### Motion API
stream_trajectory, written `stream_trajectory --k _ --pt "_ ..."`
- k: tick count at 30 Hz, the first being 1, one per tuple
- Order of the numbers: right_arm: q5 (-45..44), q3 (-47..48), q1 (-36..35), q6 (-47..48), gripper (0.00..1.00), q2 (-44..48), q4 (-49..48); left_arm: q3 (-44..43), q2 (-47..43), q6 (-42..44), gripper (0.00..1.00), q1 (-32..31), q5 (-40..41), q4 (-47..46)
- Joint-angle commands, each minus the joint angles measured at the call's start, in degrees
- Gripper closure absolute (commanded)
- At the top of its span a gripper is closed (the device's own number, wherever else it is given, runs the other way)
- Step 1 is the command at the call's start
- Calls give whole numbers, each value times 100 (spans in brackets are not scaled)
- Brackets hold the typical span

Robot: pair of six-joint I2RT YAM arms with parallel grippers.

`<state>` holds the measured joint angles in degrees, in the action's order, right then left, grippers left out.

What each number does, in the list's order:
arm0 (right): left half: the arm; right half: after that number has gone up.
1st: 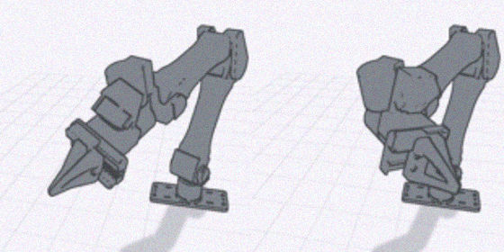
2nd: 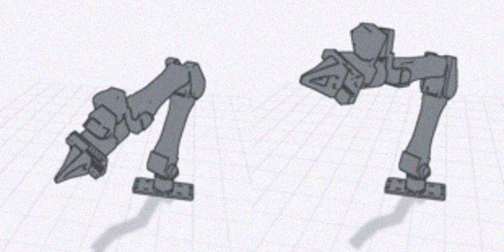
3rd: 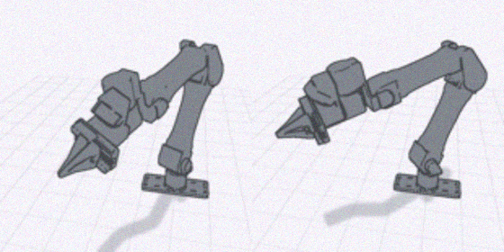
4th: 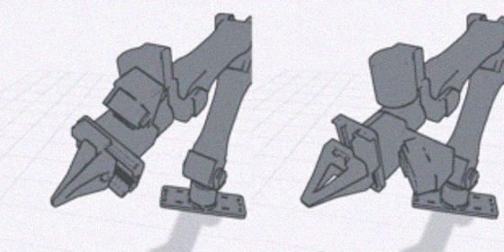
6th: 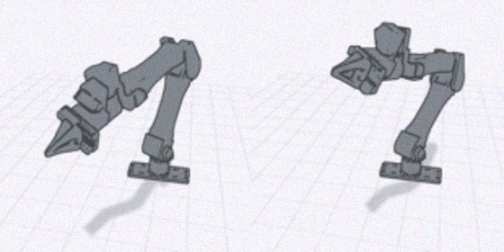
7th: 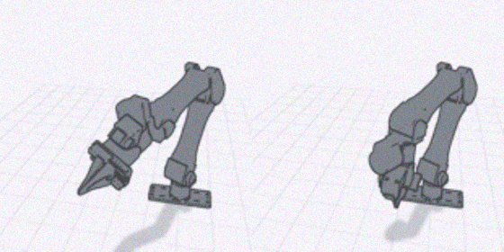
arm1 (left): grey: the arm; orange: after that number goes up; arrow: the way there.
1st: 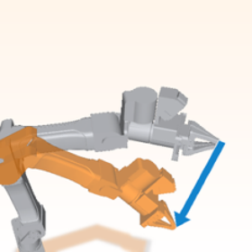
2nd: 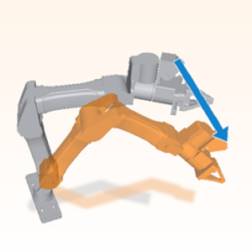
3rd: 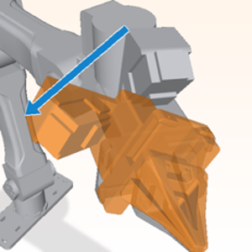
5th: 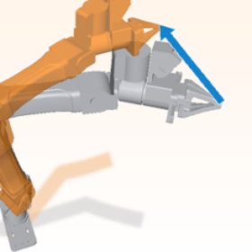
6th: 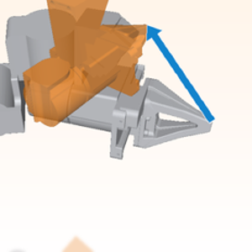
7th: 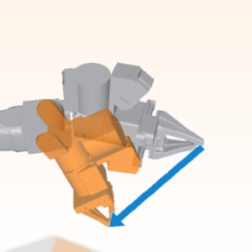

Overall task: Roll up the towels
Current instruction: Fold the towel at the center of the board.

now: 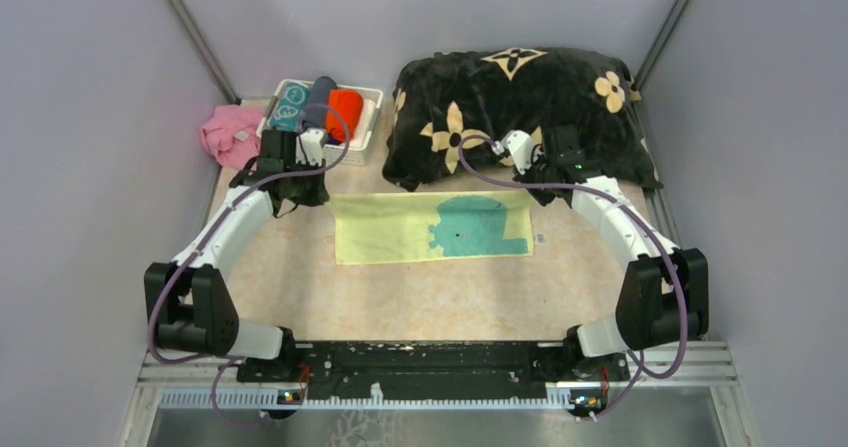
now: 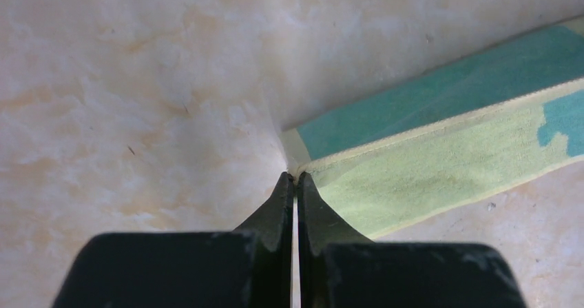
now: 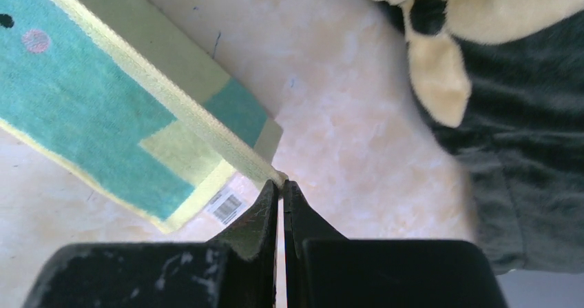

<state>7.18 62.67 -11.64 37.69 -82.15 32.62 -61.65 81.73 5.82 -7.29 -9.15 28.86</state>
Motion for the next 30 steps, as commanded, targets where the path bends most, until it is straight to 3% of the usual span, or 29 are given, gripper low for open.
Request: stream_trajectory --k 1,23,30 --pt "-326 -288 -81 -516 100 433 82 537 -379 -430 100 74 127 -10" --pt "-1229 -574 -392 -1483 100 -290 847 1088 -313 -1042 100 -9 83 444" --pt "-1204 -458 -418 -1536 100 -17 998 1021 -683 -1357 100 -9 73 530"
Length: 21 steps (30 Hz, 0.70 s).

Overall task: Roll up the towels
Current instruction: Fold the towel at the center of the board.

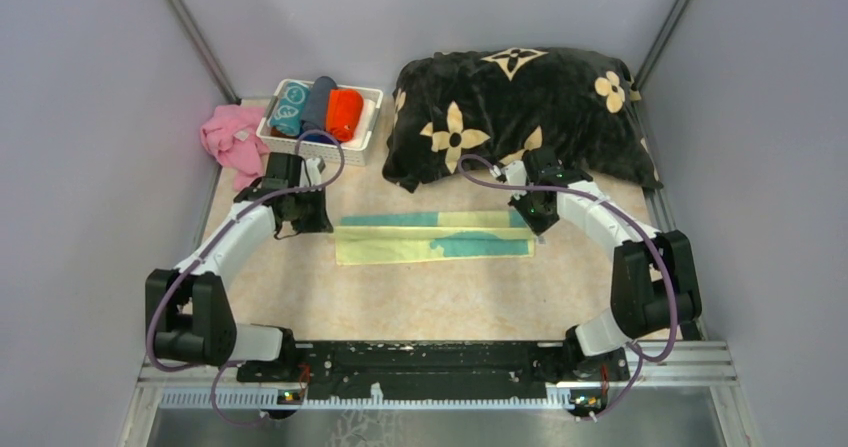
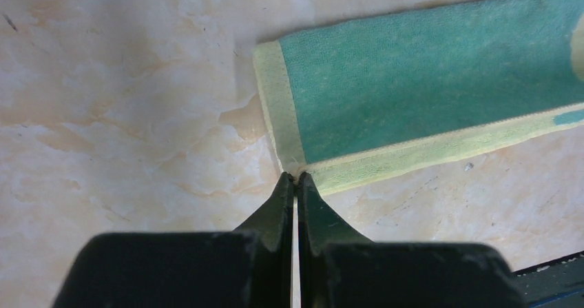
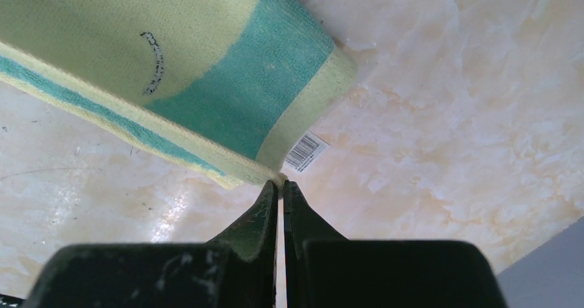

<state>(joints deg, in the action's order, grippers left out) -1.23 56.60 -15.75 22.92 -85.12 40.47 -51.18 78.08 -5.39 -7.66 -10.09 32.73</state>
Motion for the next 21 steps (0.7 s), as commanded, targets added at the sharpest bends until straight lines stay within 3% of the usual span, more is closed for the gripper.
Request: stream_trajectory --k 1,14,19,21 --pt "-331 143 -15 -64 100 314 220 -16 -333 -280 100 28 146 163" --pt "-177 -16 -167 -48 97 -237 380 280 -122 -961 99 -17 130 113" --pt "-82 -18 -312 11 79 -251 436 449 -183 -1154 80 -16 64 46" --pt "-75 27 -359 14 70 -166 533 494 -354 -1231 66 -16 -74 44"
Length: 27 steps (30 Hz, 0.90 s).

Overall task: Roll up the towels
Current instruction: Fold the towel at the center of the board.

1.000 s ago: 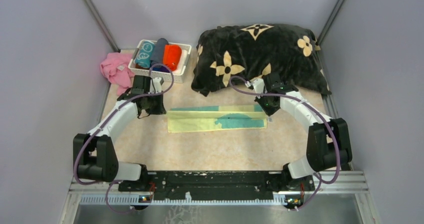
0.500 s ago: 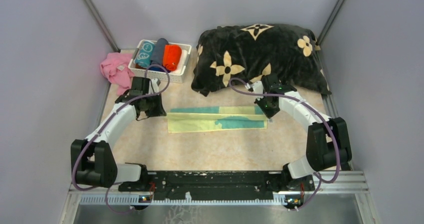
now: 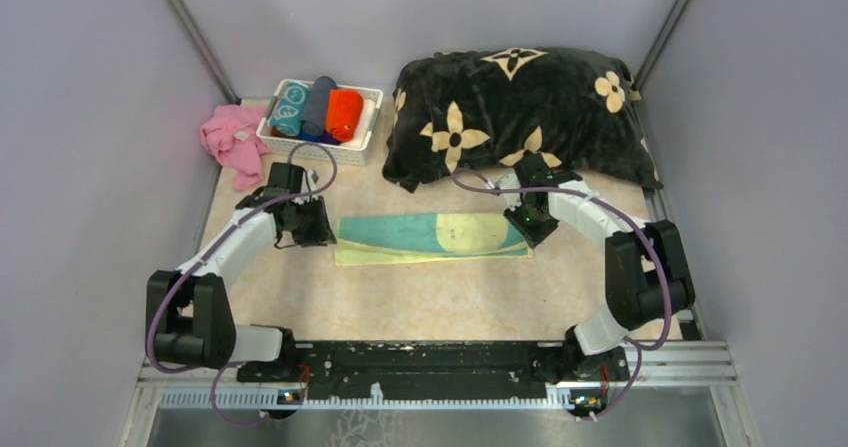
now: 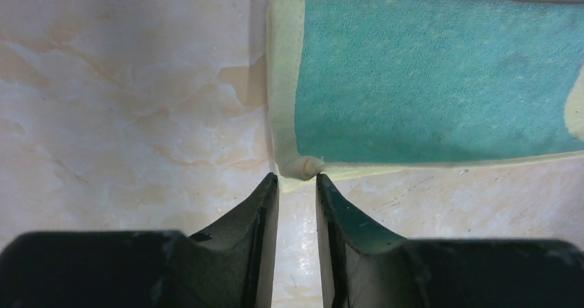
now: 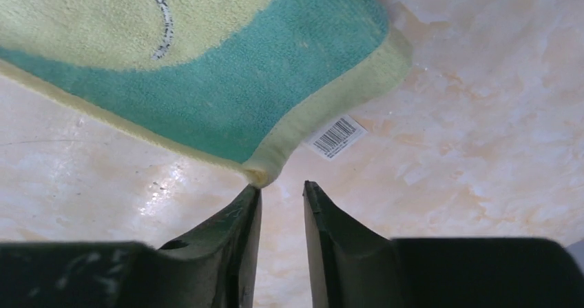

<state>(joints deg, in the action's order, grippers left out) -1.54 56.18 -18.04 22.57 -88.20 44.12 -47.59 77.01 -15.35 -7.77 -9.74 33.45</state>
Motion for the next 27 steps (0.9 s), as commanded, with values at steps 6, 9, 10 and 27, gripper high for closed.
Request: stream_trajectory --k 6,9,10,27 --pt "-4 337 -317 -33 51 672 444 310 -1179 -500 41 -5 -514 14" --pt "124 552 -362 -167 46 1093 535 395 -1708 -639 38 -5 -285 11" --pt "115 619 -358 -245 44 1240 530 397 -1886 -667 36 -5 -197 11" --pt "1257 -609 308 -3303 35 1541 -2120 961 -1036 -1626 33 -62 -1166 -1961"
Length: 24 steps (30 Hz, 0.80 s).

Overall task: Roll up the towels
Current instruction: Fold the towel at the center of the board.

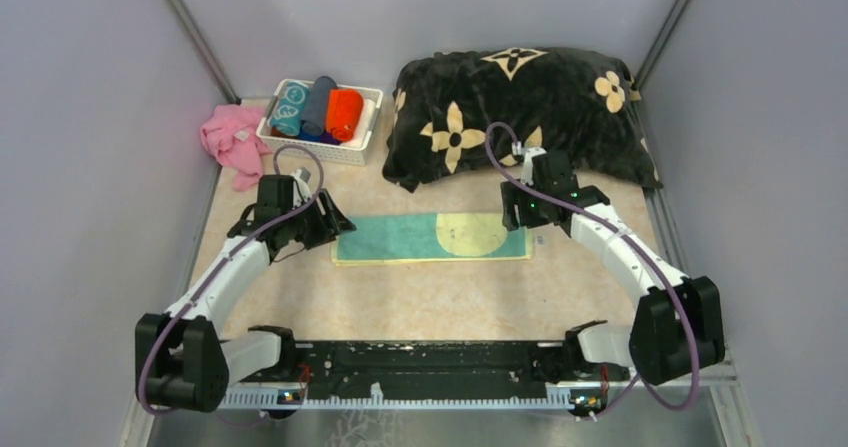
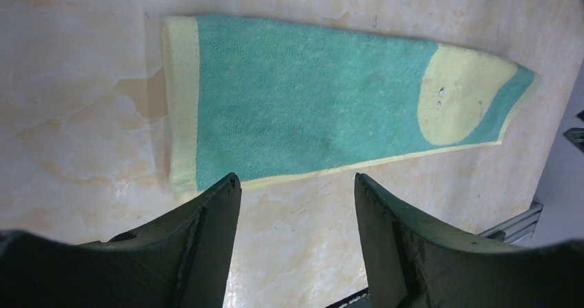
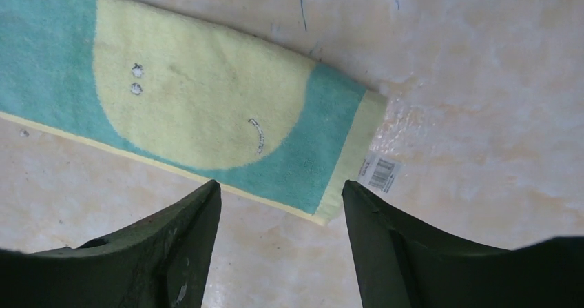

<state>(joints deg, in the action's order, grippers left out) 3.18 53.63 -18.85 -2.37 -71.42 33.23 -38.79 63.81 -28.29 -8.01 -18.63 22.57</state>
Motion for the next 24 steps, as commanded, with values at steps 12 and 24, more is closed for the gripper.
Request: stream_trajectory --k 12,24 --pt "1573 -378 1306 -1172 53 -1562 -2266 328 1612 -545 42 -65 -341 -1879" --pt "1522 39 1914 -963 55 -2195 -2311 723 1927 -521 39 -68 -331 -2028"
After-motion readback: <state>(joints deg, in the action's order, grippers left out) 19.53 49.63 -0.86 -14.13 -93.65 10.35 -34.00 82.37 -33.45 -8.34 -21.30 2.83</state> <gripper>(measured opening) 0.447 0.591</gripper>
